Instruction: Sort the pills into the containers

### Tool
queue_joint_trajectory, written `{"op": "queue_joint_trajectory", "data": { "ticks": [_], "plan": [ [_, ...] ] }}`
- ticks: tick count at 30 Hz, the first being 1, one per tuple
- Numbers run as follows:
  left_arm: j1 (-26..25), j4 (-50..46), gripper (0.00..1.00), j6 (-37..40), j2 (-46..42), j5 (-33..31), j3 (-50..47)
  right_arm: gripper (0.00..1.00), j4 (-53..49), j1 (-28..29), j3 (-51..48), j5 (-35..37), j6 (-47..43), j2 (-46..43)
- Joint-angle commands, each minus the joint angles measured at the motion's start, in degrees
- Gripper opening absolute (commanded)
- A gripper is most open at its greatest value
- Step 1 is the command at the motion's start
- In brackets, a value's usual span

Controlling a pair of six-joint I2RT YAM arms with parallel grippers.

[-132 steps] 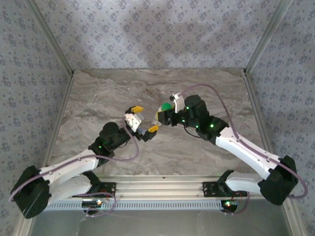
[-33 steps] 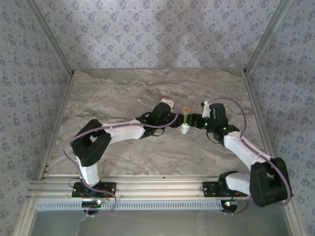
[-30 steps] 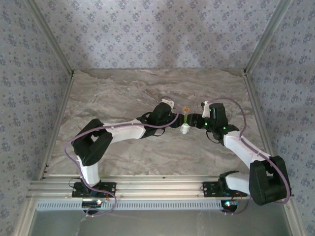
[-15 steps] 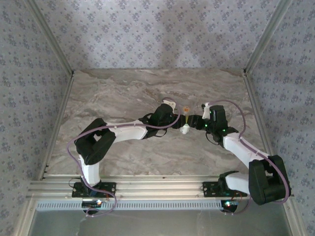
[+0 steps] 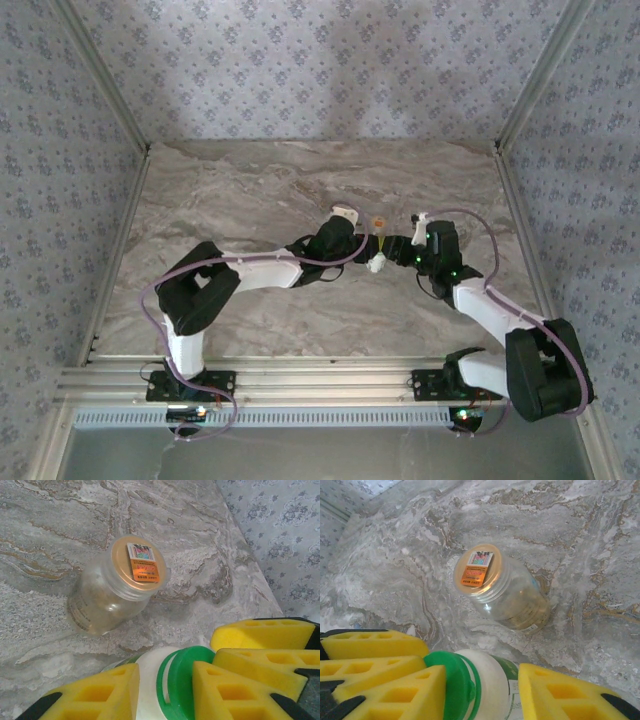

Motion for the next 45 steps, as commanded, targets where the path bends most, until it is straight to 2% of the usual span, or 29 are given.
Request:
{"op": "queue_joint_trajectory", "data": {
  "ticks": [1,11,17,23,29,35,40,45],
  "plan": [
    [-2.9,-3.1,0.31,-2.2,4.5,2.2,-2.4,0.41,-3.4,3.7,-5.3,3.6,-0.5,2.2],
    [-3.3,0.2,0.21,-6.3,6.1,2.3,-6.0,0.39,-1.4,6.0,-7.8,7.5,-1.1,4.0],
    [-3.4,-0.7,0.2,-6.3,5.7,2.0,-5.7,0.39,-6.0,4.8,-3.0,1.6,0.7,0.4],
    [-3.4,-1.6,0.21,-6.3,3.8,1.5,-5.1,0.48,-11.1,4.5,3.6,-1.9,-0.3,-4.1],
    [-3.2,-4.7,0.33,-4.6,0.6,0.5,-0.9,0.49,-10.7,3.8,5.9,-0.5,-5.7,-5.8],
    [-2.0,-8.0,0.41,-1.6,-2.6,-0.3,4.2,0.49,-7.2,3.3,5.3,-2.1,-5.9,-7.4],
    [-0.9,-9.2,0.46,0.0,-7.0,-1.0,4.1,0.5,-3.4,3.7,4.3,-3.6,-7.1,-8.4],
    [-0.4,-9.4,0.49,1.0,-12.1,-3.0,0.6,0.53,2.0,4.5,2.8,-2.7,-9.8,-5.9]
  ]
}}
